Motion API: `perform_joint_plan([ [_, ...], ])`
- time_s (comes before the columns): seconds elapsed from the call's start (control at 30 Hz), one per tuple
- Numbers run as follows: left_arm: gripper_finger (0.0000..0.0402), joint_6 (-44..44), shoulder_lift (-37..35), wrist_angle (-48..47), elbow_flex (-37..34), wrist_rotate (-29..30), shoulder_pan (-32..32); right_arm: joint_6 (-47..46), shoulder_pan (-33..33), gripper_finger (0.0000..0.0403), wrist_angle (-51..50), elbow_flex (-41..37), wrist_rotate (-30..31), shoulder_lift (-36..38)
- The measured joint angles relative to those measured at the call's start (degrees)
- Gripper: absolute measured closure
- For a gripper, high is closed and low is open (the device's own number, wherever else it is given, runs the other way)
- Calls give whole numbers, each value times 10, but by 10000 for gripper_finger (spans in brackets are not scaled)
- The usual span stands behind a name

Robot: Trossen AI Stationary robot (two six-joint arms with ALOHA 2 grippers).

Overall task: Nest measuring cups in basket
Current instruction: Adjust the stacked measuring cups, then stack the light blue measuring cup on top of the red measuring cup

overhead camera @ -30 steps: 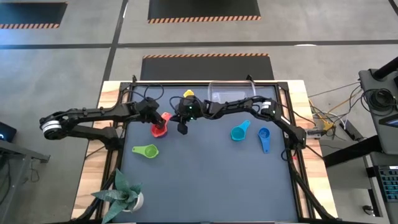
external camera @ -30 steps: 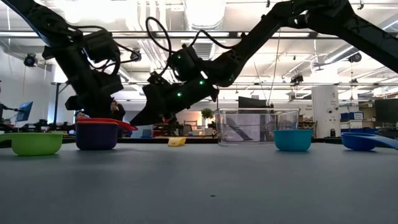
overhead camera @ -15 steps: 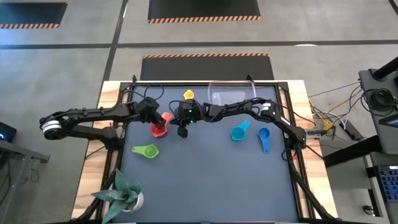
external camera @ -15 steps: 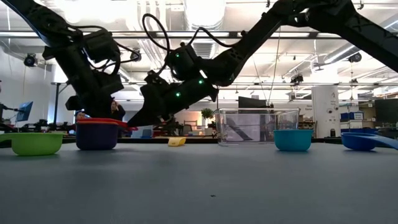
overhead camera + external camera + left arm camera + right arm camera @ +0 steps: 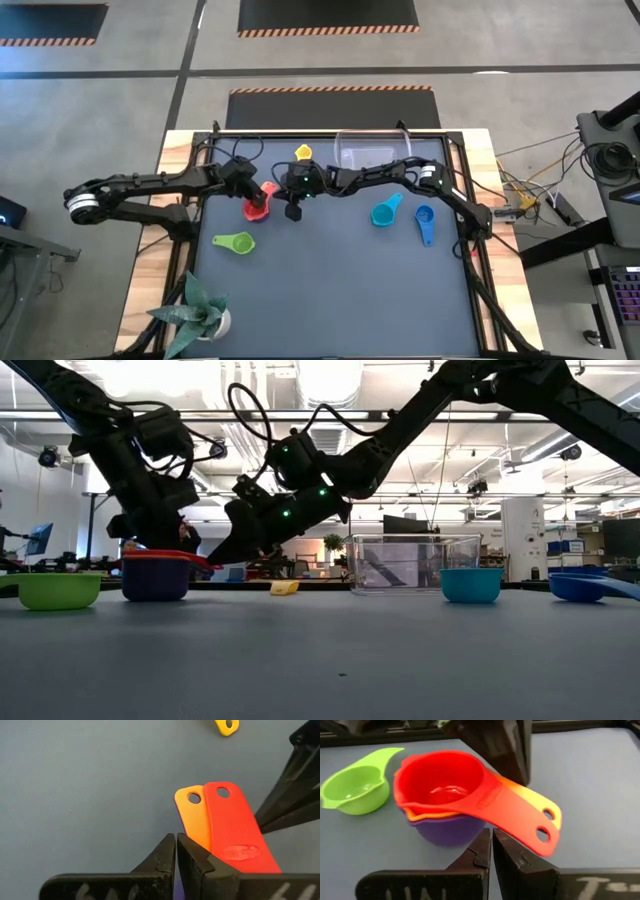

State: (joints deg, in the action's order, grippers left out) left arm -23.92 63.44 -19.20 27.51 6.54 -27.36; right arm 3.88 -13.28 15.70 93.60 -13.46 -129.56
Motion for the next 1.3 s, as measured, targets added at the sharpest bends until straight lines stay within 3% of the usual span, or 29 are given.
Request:
perform_joint_plan([
  [0.23,402,0,0,0,0,-1,1,18,0,394,12,0,30,0],
  [0.73,402,7,-1,1,0,1,1,23,-1,394,16,0,30,2],
  [1.3,402,58,-27,-35,78,5,9,62,-3,394,-186,-13,32,142],
])
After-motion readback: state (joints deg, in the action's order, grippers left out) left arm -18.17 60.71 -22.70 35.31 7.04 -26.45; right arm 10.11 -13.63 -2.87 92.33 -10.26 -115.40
